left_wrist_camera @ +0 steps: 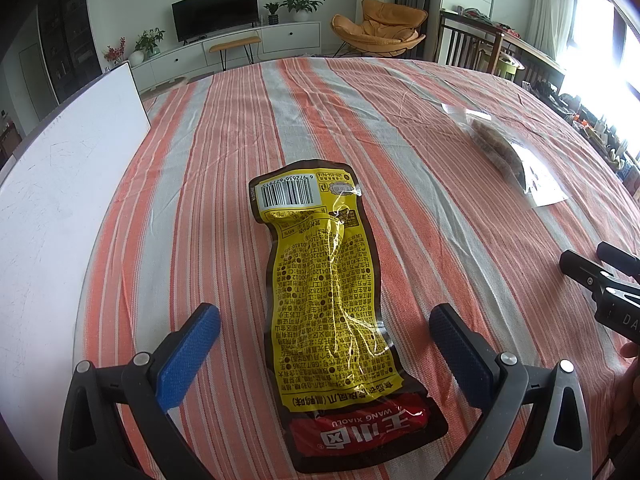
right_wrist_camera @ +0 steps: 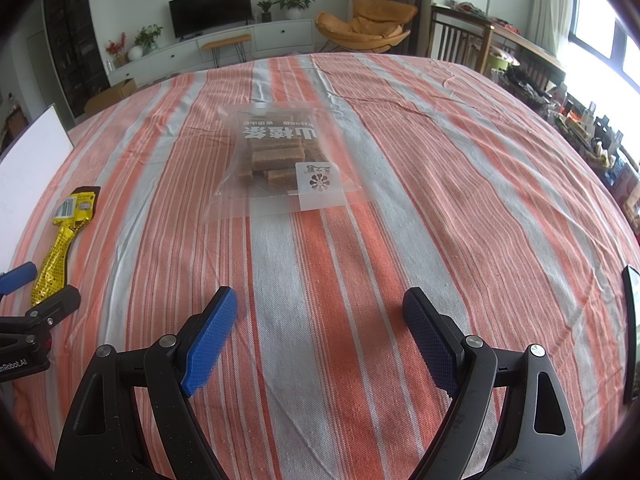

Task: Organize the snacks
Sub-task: 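Grasp the clear bag of brown hawthorn bars with the right tool, then lift the hawthorn bag with the right tool while the left tool grasps the sausage packet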

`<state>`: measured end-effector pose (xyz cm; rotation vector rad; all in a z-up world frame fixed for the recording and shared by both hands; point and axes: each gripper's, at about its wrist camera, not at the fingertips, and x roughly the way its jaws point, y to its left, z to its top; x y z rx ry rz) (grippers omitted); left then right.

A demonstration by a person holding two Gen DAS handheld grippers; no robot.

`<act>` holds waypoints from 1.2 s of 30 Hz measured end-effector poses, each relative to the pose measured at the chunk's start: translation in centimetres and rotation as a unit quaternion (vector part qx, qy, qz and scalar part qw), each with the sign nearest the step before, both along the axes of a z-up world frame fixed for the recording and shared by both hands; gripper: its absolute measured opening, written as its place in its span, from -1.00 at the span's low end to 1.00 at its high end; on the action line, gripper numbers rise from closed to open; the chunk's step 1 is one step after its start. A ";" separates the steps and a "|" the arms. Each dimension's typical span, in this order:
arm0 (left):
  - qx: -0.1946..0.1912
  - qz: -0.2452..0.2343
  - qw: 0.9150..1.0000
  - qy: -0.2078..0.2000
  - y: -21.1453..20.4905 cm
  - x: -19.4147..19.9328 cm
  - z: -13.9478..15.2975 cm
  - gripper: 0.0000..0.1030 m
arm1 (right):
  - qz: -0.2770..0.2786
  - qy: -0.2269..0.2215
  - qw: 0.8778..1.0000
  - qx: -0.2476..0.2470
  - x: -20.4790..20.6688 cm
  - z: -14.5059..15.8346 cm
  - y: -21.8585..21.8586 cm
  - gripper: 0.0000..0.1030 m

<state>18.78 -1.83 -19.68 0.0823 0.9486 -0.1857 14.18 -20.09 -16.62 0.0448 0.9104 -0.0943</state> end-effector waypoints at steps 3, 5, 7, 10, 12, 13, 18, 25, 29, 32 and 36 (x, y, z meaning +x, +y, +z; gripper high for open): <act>0.000 0.000 1.000 0.000 0.0 0.0 0.0 1.00 | 0.000 0.000 1.000 0.001 0.0 0.0 0.0 0.70; 0.000 0.000 1.000 0.000 0.0 0.0 0.0 1.00 | 0.000 0.000 1.000 0.001 0.0 0.0 0.0 0.70; 0.000 0.000 1.000 0.000 0.0 0.0 0.0 1.00 | 0.000 0.000 1.000 0.001 -0.1 0.0 -0.1 0.70; 0.000 0.000 1.000 0.000 0.0 0.0 0.0 1.00 | 0.005 0.003 1.000 0.016 0.0 0.2 -0.5 0.69; 0.000 0.000 1.000 0.000 0.0 0.0 0.0 1.00 | -0.012 0.007 0.997 0.076 0.5 0.9 -1.9 0.69; 0.000 0.000 1.000 0.000 0.0 0.0 0.0 1.00 | -0.021 0.000 0.994 0.111 1.2 1.5 -2.6 0.69; 0.000 0.000 1.000 0.000 0.0 0.0 0.0 1.00 | -0.012 0.005 0.998 0.068 7.6 4.2 -2.2 0.69; 0.000 0.000 1.000 0.000 0.0 -0.1 0.0 1.00 | 0.037 0.098 0.995 0.002 14.6 0.4 1.2 0.74; 0.000 0.000 1.000 0.000 0.0 -0.1 0.0 1.00 | 0.041 0.069 0.997 0.003 14.5 0.4 1.5 0.75; 0.000 0.000 1.000 0.000 0.0 -0.1 0.0 1.00 | 0.045 0.066 0.997 -0.003 14.0 0.4 1.1 0.45; 0.000 0.001 1.000 0.000 0.0 -0.1 0.0 1.00 | 0.041 0.063 0.997 0.007 12.9 0.9 0.8 0.18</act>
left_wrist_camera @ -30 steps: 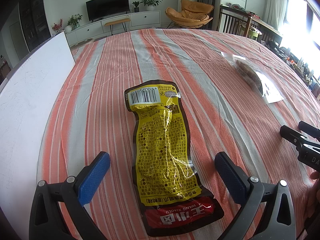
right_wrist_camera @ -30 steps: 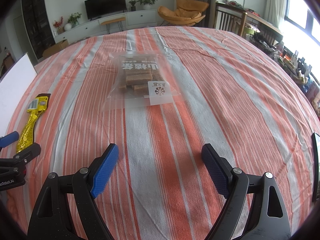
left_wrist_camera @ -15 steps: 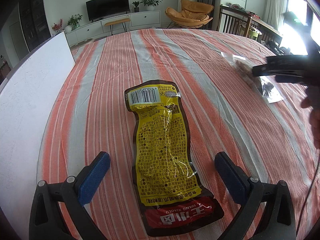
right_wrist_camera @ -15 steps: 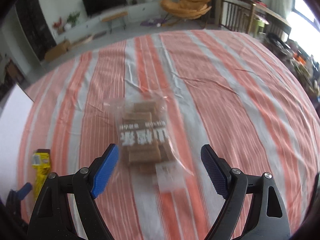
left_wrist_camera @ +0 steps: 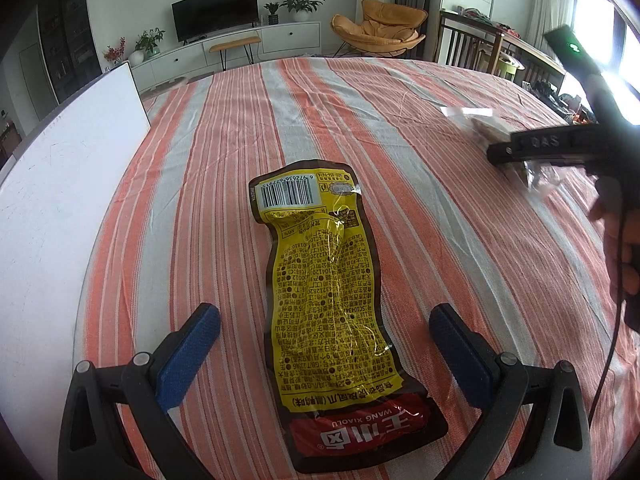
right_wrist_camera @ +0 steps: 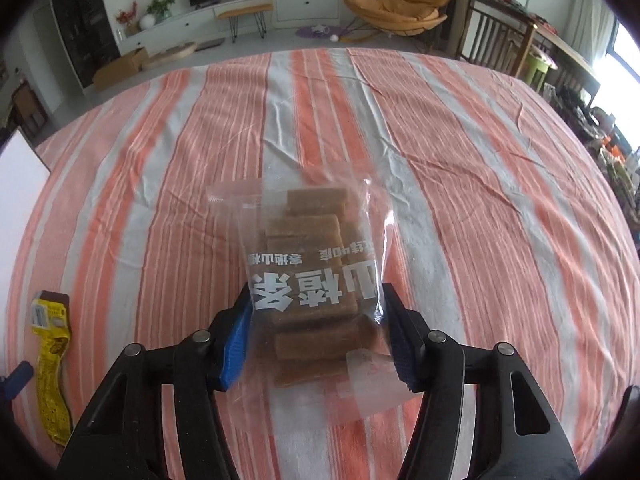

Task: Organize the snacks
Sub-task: 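Lift the hawthorn bag with the right tool while the left tool grasps the sausage packet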

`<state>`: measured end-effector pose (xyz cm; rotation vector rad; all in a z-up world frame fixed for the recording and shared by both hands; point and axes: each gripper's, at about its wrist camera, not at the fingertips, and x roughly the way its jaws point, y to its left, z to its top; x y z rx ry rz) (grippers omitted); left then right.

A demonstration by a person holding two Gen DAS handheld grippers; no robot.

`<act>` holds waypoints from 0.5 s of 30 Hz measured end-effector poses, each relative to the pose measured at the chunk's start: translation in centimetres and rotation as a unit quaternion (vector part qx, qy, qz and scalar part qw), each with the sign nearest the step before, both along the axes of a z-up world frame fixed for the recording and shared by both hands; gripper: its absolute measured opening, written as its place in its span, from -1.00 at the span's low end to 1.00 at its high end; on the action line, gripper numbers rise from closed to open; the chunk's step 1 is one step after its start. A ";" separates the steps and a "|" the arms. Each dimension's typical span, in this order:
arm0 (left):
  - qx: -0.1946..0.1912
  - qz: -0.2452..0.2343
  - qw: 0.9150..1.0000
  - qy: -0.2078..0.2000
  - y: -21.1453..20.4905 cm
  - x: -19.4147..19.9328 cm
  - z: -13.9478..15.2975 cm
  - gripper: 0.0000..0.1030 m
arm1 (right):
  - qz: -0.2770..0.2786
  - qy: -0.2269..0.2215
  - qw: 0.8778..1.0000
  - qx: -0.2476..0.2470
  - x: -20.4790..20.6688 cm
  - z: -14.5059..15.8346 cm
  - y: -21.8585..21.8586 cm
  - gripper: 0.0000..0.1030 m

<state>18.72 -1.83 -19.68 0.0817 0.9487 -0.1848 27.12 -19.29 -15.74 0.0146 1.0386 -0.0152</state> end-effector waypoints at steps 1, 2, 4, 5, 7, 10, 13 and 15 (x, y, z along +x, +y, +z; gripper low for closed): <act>0.000 0.000 1.000 0.000 0.0 0.0 0.0 1.00 | -0.001 -0.001 1.000 0.005 -0.5 0.1 -0.1 0.18; 0.000 0.000 1.000 0.000 0.0 0.0 0.0 1.00 | -0.003 -0.001 1.000 0.011 -1.0 0.1 -0.2 0.18; 0.000 0.000 1.000 0.000 0.0 0.0 0.0 1.00 | -0.005 -0.003 0.999 0.034 -2.8 0.4 -0.3 0.18; 0.000 0.000 1.000 0.000 0.0 0.0 0.0 1.00 | -0.005 -0.008 0.999 0.043 -3.8 0.7 -0.3 0.18; 0.000 0.000 1.000 0.000 0.0 0.0 0.0 1.00 | -0.005 -0.023 0.998 0.056 -6.6 1.2 0.0 0.18; 0.000 0.000 1.000 0.000 0.0 0.0 0.0 1.00 | -0.011 -0.046 0.997 0.066 -11.4 1.4 0.8 0.18; 0.000 0.000 1.000 0.000 0.0 0.0 0.0 1.00 | -0.018 -0.067 0.997 0.042 -14.6 1.0 1.9 0.19; 0.000 0.000 1.000 0.000 0.0 0.0 0.0 1.00 | -0.014 -0.079 0.997 0.017 -15.8 0.8 2.7 0.19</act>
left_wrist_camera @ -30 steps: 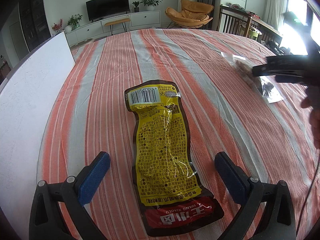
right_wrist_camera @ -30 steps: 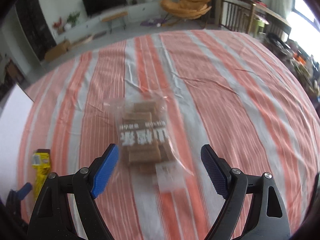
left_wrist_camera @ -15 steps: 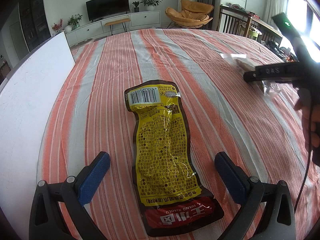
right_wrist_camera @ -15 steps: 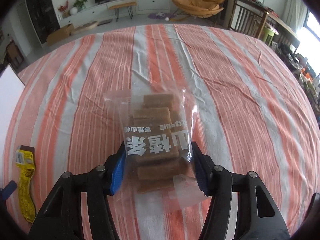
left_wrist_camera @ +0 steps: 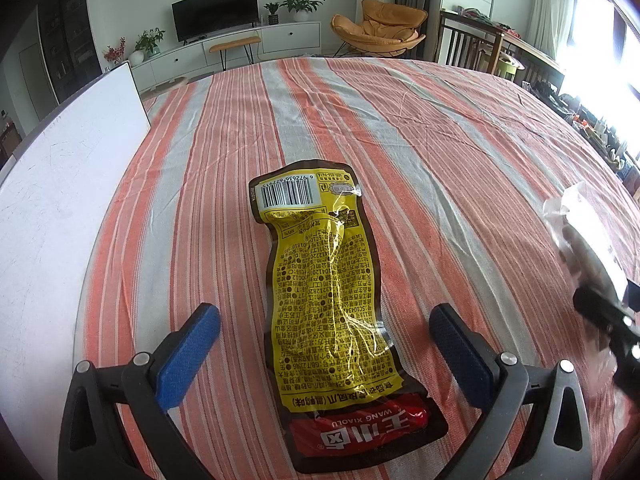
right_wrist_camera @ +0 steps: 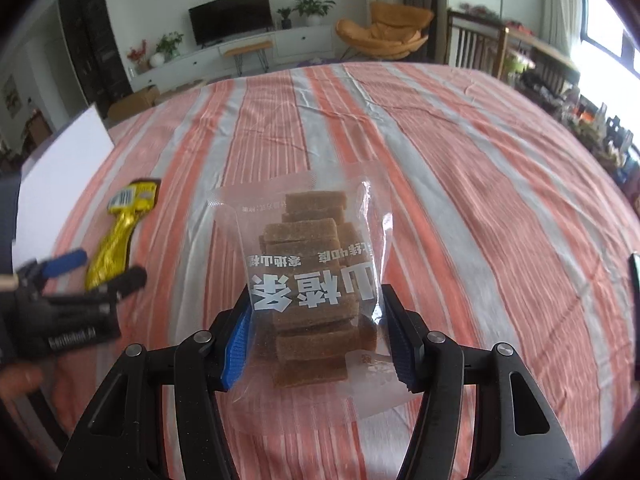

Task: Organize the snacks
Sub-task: 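Lift the hawthorn bag with the right tool while the left tool grasps the sausage packet, then carry the sausage packet and hawthorn bag over the white box with both tools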

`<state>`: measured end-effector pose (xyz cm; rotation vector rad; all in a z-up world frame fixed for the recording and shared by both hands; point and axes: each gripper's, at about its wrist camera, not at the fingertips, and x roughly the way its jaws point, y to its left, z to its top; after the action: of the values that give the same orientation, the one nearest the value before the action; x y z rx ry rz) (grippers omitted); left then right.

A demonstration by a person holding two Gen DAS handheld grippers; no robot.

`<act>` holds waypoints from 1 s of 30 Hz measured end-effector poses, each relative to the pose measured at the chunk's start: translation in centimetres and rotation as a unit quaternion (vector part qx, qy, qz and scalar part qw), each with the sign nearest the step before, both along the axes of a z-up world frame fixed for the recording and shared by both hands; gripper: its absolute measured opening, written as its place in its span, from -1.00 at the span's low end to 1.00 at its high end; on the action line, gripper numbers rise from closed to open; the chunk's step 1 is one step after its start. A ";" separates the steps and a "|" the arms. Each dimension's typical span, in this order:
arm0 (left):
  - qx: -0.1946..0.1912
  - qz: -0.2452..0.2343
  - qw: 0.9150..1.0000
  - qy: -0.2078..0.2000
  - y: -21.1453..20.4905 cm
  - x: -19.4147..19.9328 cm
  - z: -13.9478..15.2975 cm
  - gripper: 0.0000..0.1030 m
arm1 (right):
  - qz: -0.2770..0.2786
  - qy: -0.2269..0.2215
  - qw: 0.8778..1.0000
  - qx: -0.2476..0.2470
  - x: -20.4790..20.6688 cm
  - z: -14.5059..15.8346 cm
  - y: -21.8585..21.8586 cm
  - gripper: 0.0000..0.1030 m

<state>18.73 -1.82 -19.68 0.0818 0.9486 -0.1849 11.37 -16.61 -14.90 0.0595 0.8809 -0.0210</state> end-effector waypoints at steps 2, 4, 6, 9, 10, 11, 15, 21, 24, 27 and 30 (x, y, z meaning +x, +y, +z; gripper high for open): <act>0.000 0.000 1.000 0.000 0.0 0.0 0.0 1.00 | 0.008 -0.003 1.000 -0.010 0.0 0.0 0.4 0.19; 0.000 0.000 1.000 0.000 0.0 0.0 0.0 1.00 | 0.005 -0.008 1.000 -0.013 0.2 -0.1 0.3 0.19; 0.000 0.000 1.000 0.000 0.0 0.0 0.0 1.00 | 0.001 -0.001 1.000 -0.008 0.4 -0.7 0.1 0.19; 0.000 0.000 1.000 0.000 0.0 0.0 0.0 1.00 | 0.000 0.001 1.000 -0.008 0.0 -1.3 -0.1 0.19; 0.000 0.000 1.000 0.000 0.0 0.0 0.0 1.00 | 0.001 0.003 1.000 -0.008 0.2 -1.4 -0.1 0.19; 0.000 0.000 1.000 0.000 0.0 0.0 0.0 1.00 | 0.001 0.002 1.000 -0.009 0.1 -1.5 0.0 0.19; 0.000 0.000 1.000 0.000 0.0 0.0 0.0 1.00 | 0.002 0.002 1.000 -0.012 0.0 -1.5 0.1 0.19; 0.001 0.001 1.000 0.000 -0.1 0.0 0.0 1.00 | 0.003 0.001 1.000 -0.009 0.0 -1.5 0.1 0.20; 0.004 0.002 1.000 0.021 0.0 0.1 0.1 1.00 | 0.005 -0.002 1.000 0.002 -0.2 -1.5 -0.1 0.20; 0.003 -0.007 1.000 0.020 0.2 -0.4 0.7 0.04 | 0.006 -0.012 0.999 0.030 -0.7 -1.4 -0.8 0.20; -0.042 -0.005 0.999 0.022 1.4 -0.6 1.3 -0.37 | 0.002 -0.020 0.999 0.043 -0.9 -1.2 -1.2 0.20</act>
<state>18.11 -0.43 -18.39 0.0047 0.9827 -0.2360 10.42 -17.77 -16.09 0.1386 0.8416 0.0226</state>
